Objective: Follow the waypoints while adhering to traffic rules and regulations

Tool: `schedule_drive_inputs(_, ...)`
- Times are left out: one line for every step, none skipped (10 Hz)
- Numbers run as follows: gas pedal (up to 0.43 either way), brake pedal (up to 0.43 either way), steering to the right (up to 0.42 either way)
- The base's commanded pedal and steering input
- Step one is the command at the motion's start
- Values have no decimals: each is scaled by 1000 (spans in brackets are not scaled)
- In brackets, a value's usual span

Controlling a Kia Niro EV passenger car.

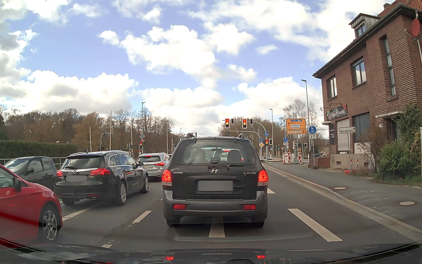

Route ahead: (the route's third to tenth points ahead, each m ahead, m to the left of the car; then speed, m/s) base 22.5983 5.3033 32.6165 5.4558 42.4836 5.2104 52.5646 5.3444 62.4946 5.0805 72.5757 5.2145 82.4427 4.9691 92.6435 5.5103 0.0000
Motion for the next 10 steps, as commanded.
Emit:
schedule_drive_inputs(0, 232, -2)
schedule_drive_inputs(0, 232, -2)
schedule_drive_inputs(0, 232, -2)
schedule_drive_inputs(0, 232, -2)
schedule_drive_inputs(0, 232, -2)
schedule_drive_inputs(0, 232, -2)
schedule_drive_inputs(0, 232, -2)
schedule_drive_inputs(0, 232, -2)
schedule_drive_inputs(0, 232, -2)
schedule_drive_inputs(0, 232, -2)
